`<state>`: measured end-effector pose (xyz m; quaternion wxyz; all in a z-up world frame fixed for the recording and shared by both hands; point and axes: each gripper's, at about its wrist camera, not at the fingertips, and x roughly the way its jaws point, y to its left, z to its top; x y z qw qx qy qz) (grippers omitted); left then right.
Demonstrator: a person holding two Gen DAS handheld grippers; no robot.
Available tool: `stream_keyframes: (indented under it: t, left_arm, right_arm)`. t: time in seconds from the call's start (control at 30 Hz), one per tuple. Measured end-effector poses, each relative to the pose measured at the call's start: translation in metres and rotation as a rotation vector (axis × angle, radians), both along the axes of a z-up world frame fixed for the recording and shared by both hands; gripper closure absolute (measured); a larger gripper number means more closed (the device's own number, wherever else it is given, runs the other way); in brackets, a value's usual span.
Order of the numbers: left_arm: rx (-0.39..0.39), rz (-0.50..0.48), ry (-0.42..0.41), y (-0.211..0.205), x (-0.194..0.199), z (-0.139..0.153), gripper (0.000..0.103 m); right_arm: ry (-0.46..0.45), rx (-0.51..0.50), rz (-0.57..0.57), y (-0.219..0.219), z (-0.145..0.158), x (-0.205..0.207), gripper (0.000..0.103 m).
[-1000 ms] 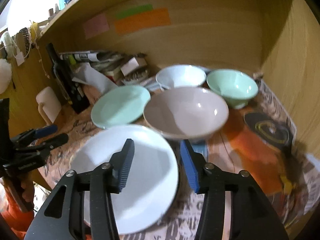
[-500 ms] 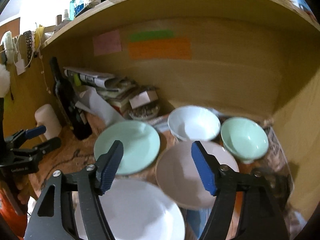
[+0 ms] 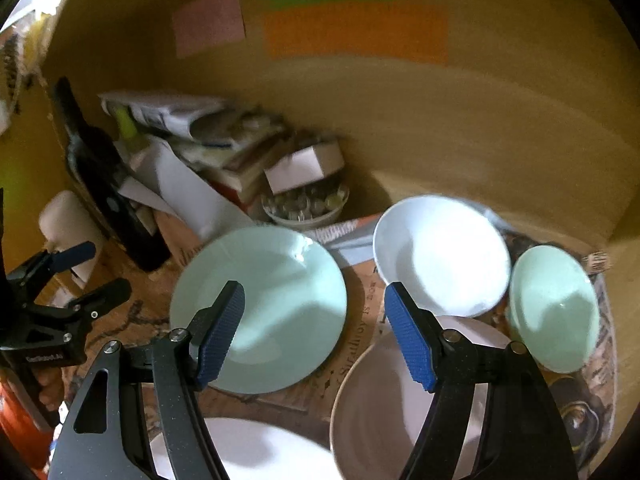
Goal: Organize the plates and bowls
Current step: 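Grasp the rim of the mint green plate with the left tool, then lift the mint green plate with the left tool toward the stacked plates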
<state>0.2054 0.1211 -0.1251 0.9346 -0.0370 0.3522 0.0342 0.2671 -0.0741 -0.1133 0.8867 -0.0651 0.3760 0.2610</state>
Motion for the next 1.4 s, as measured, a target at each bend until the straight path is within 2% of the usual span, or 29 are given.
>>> stream_keyframes:
  t: [0.23,0.27,0.33,0.4,0.43,0.5,0.53,0.6,0.8,1.23,1.4]
  left_arm:
    - [-0.041,-0.036,0.112,0.003,0.027,-0.03,0.006]
    - [-0.049,-0.039,0.12,0.003,0.029,-0.033,0.009]
    - [-0.059,-0.049,0.14,0.004,0.032,-0.039,0.017]
    - [-0.071,-0.059,0.159,0.005,0.035,-0.044,0.028]
    - [-0.079,-0.065,0.166,0.006,0.036,-0.046,0.031]
    - [-0.089,-0.075,0.171,0.007,0.038,-0.048,0.045]
    - [-0.088,-0.081,0.176,0.007,0.039,-0.05,0.048]
    - [-0.094,-0.092,0.183,0.008,0.04,-0.053,0.059]
    - [-0.119,-0.113,0.196,0.01,0.043,-0.06,0.07]
    - [-0.161,-0.166,0.226,0.002,0.052,-0.075,0.078]
    - [-0.16,-0.164,0.225,0.001,0.052,-0.076,0.078]
  right_arm:
    - [0.158,-0.054,0.028,0.014,-0.033,0.034,0.036]
    - [0.166,-0.062,0.026,0.015,-0.036,0.037,0.038]
    - [0.197,-0.081,0.034,0.019,-0.042,0.043,0.053]
    - [0.234,-0.084,0.041,0.021,-0.048,0.049,0.058]
    - [0.245,-0.087,0.042,0.022,-0.05,0.052,0.063]
    - [0.26,-0.105,0.038,0.025,-0.054,0.057,0.073]
    - [0.268,-0.114,0.039,0.026,-0.055,0.058,0.076]
    - [0.285,-0.131,0.039,0.029,-0.058,0.061,0.077]
    - [0.3,-0.169,0.031,0.034,-0.061,0.067,0.078]
    - [0.336,-0.224,0.023,0.045,-0.069,0.078,0.078]
    - [0.328,-0.201,0.012,0.046,-0.071,0.078,0.081]
